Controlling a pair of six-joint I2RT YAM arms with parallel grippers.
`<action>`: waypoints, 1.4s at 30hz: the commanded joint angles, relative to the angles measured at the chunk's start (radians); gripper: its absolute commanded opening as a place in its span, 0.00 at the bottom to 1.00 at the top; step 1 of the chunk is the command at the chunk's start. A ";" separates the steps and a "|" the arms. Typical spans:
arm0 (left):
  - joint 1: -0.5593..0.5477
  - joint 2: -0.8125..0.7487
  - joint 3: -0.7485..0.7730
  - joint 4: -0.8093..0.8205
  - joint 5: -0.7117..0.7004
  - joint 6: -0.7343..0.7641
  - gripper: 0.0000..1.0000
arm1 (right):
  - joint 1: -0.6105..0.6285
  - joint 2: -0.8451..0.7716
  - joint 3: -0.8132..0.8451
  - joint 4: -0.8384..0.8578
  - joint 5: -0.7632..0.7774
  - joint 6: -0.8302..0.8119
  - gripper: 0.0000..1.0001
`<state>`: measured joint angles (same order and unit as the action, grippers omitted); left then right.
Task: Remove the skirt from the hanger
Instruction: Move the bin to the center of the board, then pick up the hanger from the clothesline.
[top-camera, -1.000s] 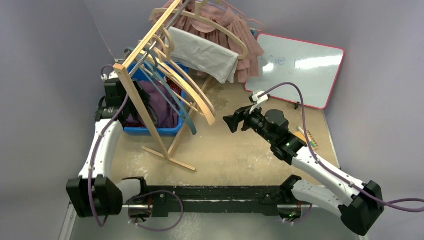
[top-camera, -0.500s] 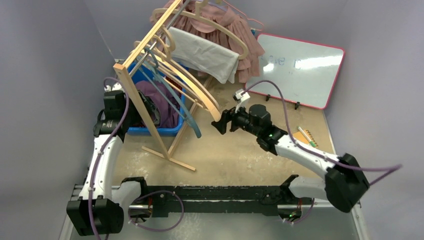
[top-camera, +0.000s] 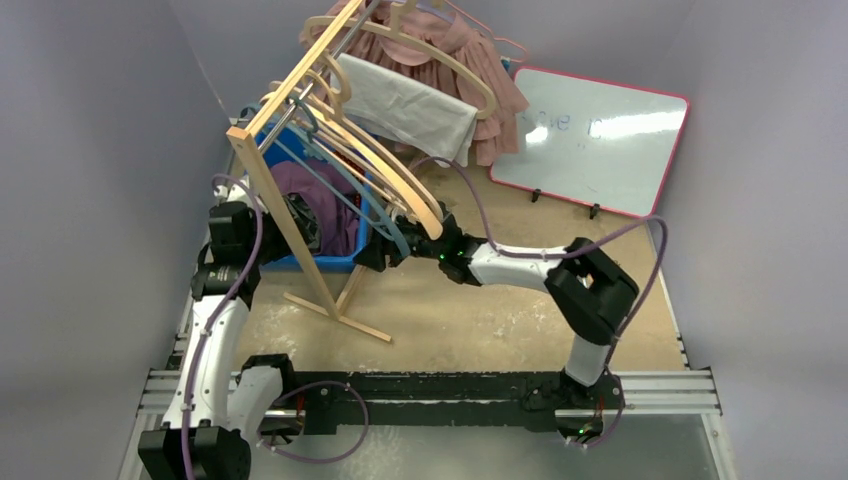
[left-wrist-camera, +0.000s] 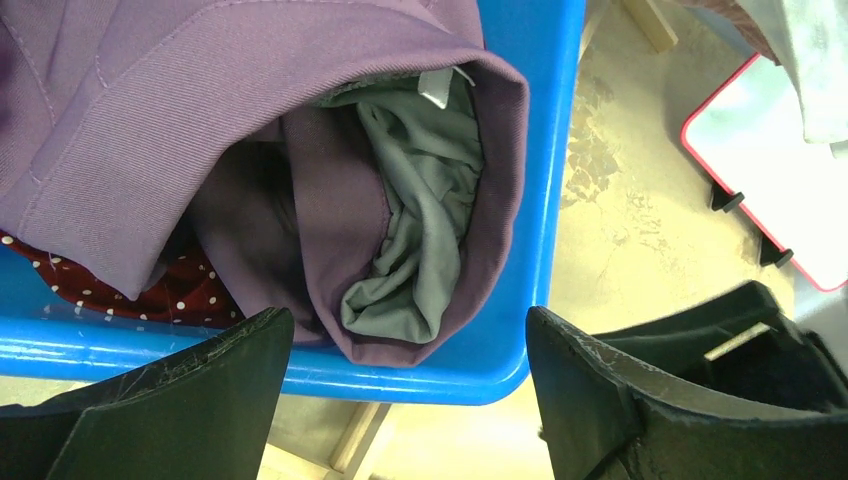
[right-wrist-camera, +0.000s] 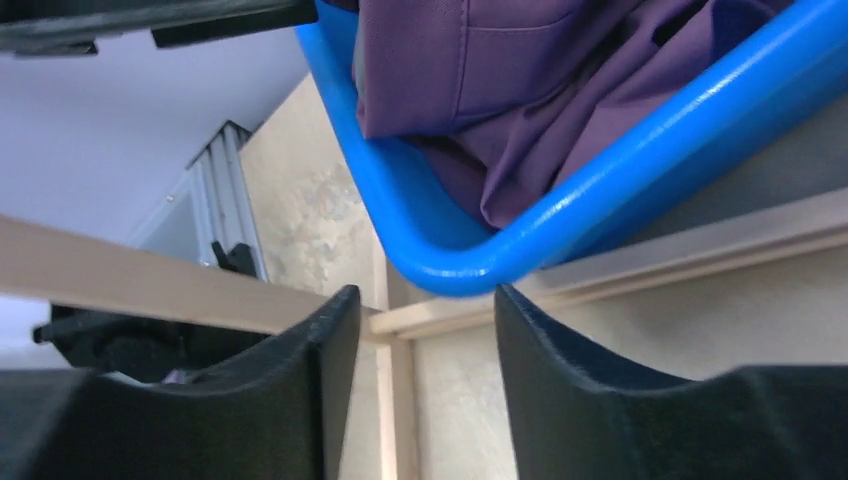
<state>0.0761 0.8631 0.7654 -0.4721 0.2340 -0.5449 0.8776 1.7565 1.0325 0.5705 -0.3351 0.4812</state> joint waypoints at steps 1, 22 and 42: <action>-0.001 -0.049 -0.007 0.086 0.006 0.023 0.85 | -0.010 0.114 0.112 0.096 -0.078 0.092 0.48; 0.002 -0.081 -0.027 0.106 -0.007 0.009 0.87 | -0.008 0.079 0.183 -0.010 0.001 -0.022 0.58; 0.005 -0.036 -0.030 0.115 0.004 0.002 0.89 | -0.458 -0.759 -0.183 -0.364 0.363 -0.317 0.99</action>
<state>0.0772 0.8257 0.7376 -0.4072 0.2317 -0.5392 0.4892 1.0431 0.7208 0.2539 -0.0147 0.2554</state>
